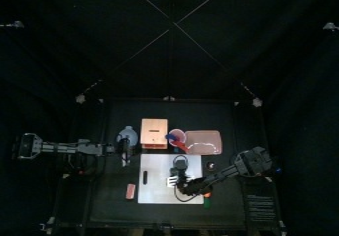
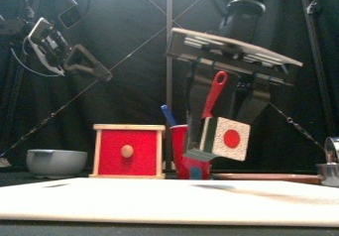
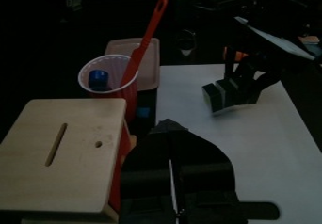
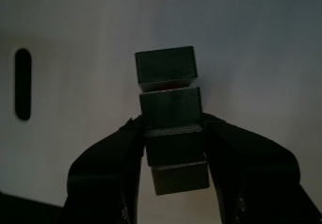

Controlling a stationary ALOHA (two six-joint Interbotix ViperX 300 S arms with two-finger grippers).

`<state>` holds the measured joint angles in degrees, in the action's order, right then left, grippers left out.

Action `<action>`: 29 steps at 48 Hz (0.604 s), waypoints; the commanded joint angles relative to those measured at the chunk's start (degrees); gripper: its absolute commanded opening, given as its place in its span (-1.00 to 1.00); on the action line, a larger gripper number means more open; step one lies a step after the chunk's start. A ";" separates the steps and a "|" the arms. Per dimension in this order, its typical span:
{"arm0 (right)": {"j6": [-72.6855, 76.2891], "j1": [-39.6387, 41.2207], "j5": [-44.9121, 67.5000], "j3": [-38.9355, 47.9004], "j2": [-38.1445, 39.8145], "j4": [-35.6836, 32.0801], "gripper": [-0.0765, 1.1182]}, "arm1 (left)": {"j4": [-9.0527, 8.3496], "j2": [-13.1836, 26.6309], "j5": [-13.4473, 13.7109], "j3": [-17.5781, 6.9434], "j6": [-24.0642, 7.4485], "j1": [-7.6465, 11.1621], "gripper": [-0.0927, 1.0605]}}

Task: Place sushi on board then cut the sushi with the knife then place the pieces on the plate
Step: Pick knife at handle with right hand

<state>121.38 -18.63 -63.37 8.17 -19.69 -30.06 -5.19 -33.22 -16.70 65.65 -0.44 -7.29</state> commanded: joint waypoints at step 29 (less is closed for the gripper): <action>-0.35 0.35 -6.06 -8.26 -3.60 1.14 0.61 | -1.93 -1.49 1.05 -0.09 0.09 -0.09 -0.82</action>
<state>121.38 -18.28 -68.47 1.32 -26.02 -28.39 -7.03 -34.72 -15.73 66.18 -0.44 -7.38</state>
